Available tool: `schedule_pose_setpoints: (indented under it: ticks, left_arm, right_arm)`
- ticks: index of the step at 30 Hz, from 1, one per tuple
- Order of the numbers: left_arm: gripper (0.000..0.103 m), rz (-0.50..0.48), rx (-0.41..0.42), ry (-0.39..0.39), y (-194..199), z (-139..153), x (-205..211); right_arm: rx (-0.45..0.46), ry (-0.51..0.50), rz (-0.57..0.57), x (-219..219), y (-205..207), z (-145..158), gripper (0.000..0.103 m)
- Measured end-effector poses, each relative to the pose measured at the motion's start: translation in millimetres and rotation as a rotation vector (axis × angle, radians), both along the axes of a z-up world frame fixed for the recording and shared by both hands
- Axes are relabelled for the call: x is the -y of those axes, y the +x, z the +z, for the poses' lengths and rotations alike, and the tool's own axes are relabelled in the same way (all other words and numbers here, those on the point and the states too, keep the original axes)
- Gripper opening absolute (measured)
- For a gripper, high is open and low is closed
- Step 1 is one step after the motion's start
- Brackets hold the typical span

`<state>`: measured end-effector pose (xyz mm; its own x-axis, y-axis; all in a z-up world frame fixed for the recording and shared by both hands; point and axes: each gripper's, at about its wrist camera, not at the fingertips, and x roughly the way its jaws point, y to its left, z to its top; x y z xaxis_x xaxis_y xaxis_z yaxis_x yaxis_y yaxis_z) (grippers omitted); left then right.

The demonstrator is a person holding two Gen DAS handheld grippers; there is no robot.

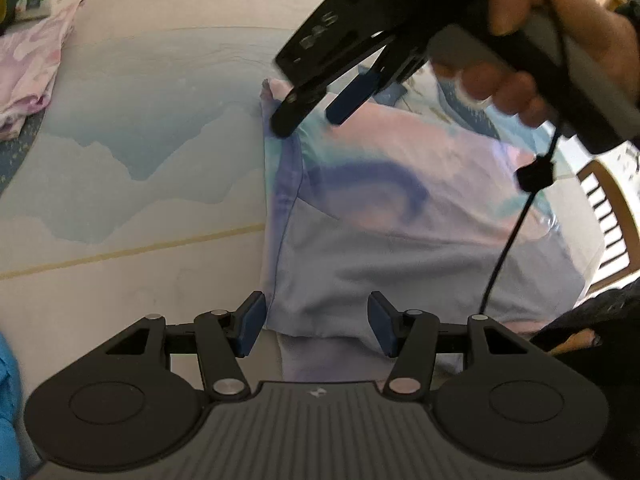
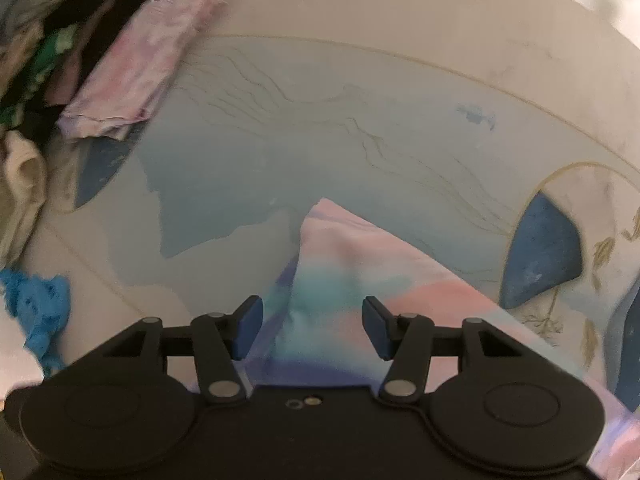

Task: Fold clothes
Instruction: 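Grasp the folded shirt's end with the right tool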

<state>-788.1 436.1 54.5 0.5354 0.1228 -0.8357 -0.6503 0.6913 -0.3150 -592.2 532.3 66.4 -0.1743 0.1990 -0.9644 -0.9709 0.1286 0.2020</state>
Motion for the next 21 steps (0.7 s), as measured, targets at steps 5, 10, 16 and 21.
schedule_pose_setpoints:
  ticks: [5,10,16,21]
  left_arm:
    - [0.055,0.025,0.013,-0.006,-4,0,-5]
    - [0.055,0.041,0.027,0.01,-10,3,-6]
    - [0.055,0.053,0.034,0.027,-16,7,-11]
    - [0.055,0.025,0.039,0.026,-11,6,-13]
  right_arm:
    - [0.011,-0.035,-0.036,-14,-12,-9,0.103]
    - [0.093,-0.068,0.019,-26,-32,-11,0.103]
    - [0.212,-0.065,0.057,-21,-51,-14,0.103]
    - [0.231,-0.04,0.038,-14,-38,-10,0.103]
